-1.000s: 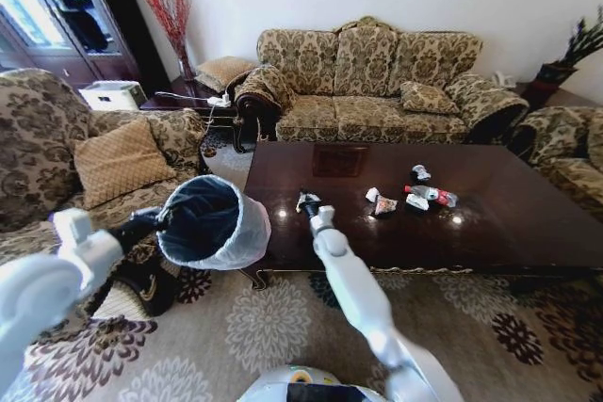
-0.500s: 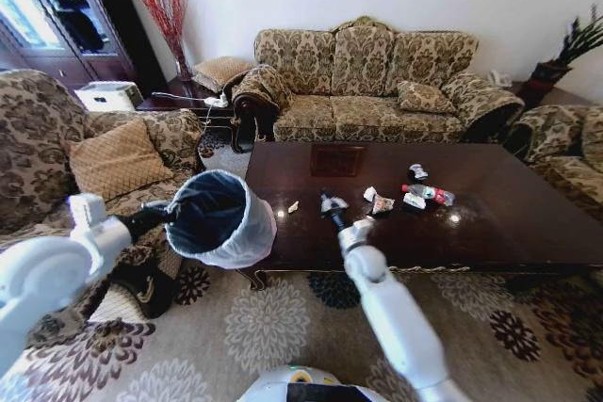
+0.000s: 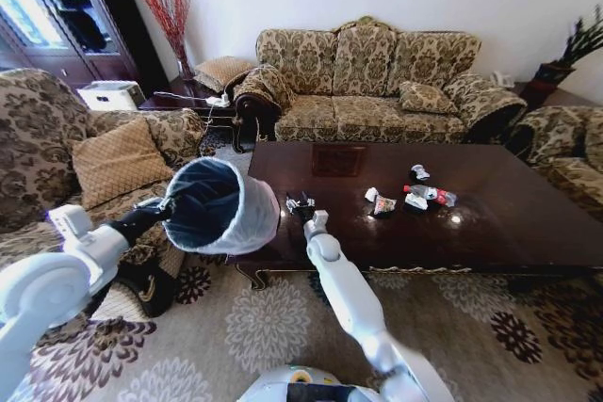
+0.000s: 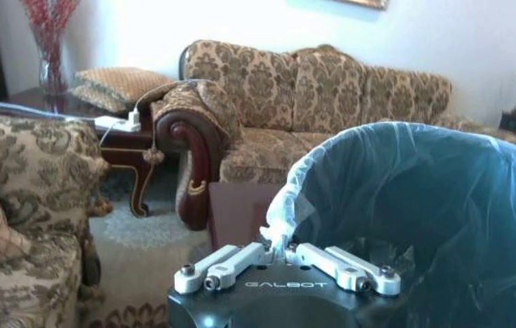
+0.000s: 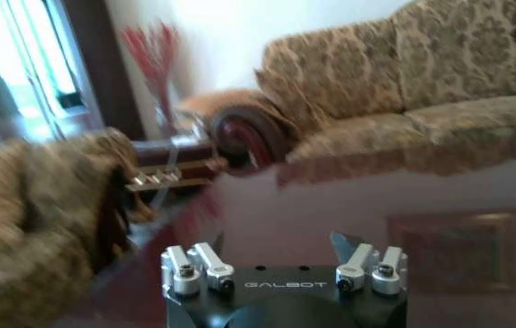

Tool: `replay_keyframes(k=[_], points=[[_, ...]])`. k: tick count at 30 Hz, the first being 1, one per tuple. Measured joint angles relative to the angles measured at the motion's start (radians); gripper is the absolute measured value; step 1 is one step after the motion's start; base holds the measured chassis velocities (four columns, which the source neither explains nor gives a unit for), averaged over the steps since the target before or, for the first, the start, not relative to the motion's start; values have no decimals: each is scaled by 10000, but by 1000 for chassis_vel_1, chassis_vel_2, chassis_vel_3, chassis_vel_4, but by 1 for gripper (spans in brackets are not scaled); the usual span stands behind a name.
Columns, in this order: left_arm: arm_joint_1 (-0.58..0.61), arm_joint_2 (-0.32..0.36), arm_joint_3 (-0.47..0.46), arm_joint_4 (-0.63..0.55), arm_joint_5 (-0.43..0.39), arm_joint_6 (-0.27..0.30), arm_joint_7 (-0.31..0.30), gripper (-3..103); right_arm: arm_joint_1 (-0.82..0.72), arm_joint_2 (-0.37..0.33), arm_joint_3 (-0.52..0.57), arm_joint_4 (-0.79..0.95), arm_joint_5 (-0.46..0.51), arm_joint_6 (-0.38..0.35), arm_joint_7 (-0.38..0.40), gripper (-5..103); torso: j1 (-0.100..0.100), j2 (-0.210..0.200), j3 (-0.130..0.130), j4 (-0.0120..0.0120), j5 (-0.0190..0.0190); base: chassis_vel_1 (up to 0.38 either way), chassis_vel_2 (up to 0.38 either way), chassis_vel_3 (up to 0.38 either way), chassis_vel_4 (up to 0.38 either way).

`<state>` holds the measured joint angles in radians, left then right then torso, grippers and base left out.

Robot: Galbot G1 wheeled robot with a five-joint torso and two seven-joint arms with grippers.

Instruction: Move to the front of the table and place the trash on the table into the trash bin.

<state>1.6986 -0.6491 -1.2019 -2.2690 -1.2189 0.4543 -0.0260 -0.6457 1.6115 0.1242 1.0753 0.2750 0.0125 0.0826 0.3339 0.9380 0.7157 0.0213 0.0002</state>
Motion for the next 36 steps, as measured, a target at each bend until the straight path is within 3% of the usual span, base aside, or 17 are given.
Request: replay_keyframes(k=[5,9,18,30,35,36], points=[[64,83,-44,19,443,316,138,0,516,-14,180,-1454,-113,255,124,97,2,0,1,-1,-1,0,0,0,0],[105,21,-46,-32,552,392,151,0,602,-19,73,-1754,124,446,-109,100,1,0,0,0,-1,0,0,0,0],[113,-23,-48,8,580,423,232,0,274,-24,-598,-806,444,467,-590,100,-1,0,-2,3,-1,0,0,0,0],[119,-144,56,-91,536,227,448,0,867,-32,-861,-2117,-125,738,-415,100,-1,0,-1,1,-1,0,0,0,0],[86,-197,104,-104,487,186,442,0,906,-32,-803,-2231,-151,687,-497,80,-1,0,-1,0,-1,0,0,0,0],[84,-197,106,-115,470,182,442,0,905,-32,-801,-2255,-156,680,-523,80,-1,0,-1,-1,-1,0,0,0,0]])
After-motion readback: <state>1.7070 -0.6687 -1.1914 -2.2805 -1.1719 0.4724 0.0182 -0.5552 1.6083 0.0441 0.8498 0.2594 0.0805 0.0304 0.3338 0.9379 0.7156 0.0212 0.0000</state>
